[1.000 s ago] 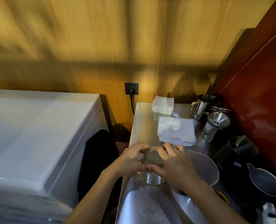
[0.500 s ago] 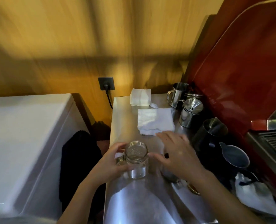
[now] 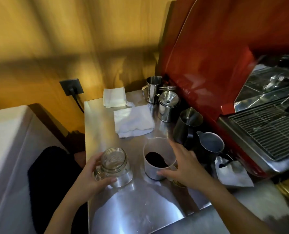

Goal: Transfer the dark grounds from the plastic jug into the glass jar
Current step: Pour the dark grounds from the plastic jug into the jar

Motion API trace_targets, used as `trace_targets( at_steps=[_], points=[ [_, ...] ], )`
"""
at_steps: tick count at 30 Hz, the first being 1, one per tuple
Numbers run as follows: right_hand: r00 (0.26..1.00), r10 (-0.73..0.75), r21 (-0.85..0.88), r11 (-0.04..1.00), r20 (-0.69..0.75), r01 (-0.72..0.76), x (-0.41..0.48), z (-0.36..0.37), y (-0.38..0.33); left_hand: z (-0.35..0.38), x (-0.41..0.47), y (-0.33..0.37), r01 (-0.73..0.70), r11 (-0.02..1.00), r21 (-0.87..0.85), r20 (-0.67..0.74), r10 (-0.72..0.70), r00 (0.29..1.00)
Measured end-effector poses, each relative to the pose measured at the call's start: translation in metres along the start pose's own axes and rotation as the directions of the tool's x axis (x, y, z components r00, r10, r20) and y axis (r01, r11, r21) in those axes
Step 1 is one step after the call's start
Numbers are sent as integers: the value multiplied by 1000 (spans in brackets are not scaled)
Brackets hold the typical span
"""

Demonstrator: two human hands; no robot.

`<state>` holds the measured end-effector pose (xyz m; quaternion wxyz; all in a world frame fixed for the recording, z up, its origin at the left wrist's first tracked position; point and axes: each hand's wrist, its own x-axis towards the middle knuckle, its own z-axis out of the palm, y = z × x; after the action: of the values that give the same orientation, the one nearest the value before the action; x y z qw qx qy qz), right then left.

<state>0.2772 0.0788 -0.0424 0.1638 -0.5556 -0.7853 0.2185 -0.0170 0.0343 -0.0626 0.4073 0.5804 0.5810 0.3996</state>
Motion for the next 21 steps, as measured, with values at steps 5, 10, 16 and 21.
trace_targets(
  at_steps=[5, 10, 16, 21],
  points=[
    [992, -13, 112, 994, 123, -1, 15, -6, 13, 0, 1, -1, 5, 1000, 14, -10, -5, 1000],
    [957, -68, 256, 967, 281, -6, 42, -18, 19, -2, -1, 3, -6, 1000, 4, -5, 6, 1000],
    [949, -94, 381, 924, 301, -29, 53, -14, 16, -1, -5, 2, -6, 1000, -24, -8, 6, 1000],
    [958, 9, 570, 802, 287, -179, 27, 3, 25, -3, -14, -5, 42, 997, -64, -4, -43, 999]
  ],
)
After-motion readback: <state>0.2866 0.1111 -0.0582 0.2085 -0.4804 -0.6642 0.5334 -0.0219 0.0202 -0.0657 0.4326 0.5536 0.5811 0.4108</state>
